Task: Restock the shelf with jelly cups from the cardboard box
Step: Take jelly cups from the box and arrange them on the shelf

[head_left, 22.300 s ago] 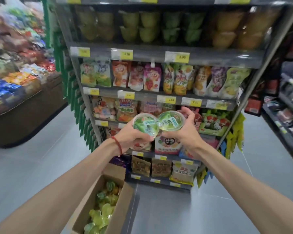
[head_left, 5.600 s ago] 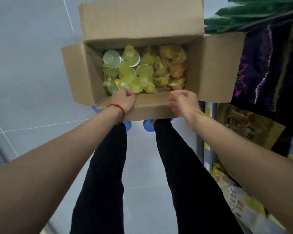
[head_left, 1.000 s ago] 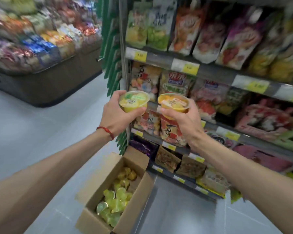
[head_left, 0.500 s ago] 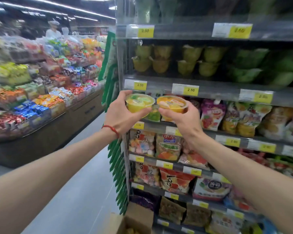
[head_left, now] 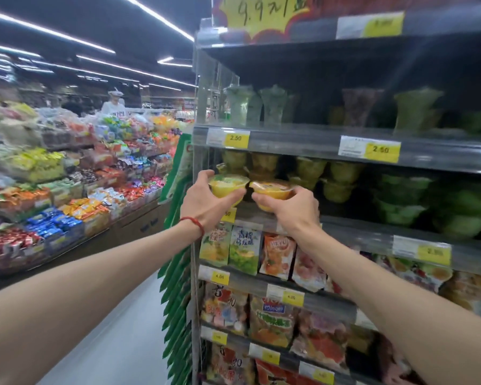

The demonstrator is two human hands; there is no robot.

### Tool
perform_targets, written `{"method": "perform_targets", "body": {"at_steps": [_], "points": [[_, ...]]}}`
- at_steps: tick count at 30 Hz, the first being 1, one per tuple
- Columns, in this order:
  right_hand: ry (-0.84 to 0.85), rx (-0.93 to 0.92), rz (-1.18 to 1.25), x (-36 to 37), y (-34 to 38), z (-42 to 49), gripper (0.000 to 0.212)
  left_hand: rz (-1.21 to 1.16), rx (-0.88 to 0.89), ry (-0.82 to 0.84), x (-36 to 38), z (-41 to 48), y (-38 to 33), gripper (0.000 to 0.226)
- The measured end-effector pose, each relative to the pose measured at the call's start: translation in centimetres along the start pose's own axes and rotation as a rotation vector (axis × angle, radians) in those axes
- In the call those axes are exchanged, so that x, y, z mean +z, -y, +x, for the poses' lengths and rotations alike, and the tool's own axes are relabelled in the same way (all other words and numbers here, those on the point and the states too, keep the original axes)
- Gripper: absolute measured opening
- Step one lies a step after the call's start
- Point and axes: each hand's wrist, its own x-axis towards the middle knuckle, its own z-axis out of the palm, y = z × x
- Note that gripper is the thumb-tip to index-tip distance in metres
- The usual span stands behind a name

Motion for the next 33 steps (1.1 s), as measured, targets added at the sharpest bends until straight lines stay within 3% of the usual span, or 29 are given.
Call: {"method": "perform_targets", "body": {"at_steps": [5,12,18,20,25,29,33], "points": [[-0.028,-0.124,-0.24,0.0,-0.5,3.4,0.081,0.065,-0.031,-0.021,2.6,2.4,-0.1,0.094],[0.124,-0.14,-0.261,1.3,-2.2,6.6,0.086,0.092,-0.022,-0.099,5.0,4.1,1.2,0.079],[0.236,-0.117,-0.239,1.7,-2.2,7.6,0.117,0.098,0.024,-0.211,6.6,3.8,2.5,0.07],[0.267,-0.13,-0.268,1.6,-2.3,7.6,0.113,0.087,0.034,-0.235,6.9,3.5,2.5,0.08],[0.367,-0.119,-0.279,0.8,-2.1,7.5,0.078,0.116,0.091,-0.294,7.5,2.9,2.5,0.087],[0.38,-0.138,-0.249,0.9,-2.4,7.5,0.095,0.164,0.078,-0.296,7.6,2.8,2.5,0.089],[0.384,-0.189,-0.289,0.2,-2.5,7.3,0.086,0.21,0.053,-0.271,7.4,2.8,2.5,0.093]]}}
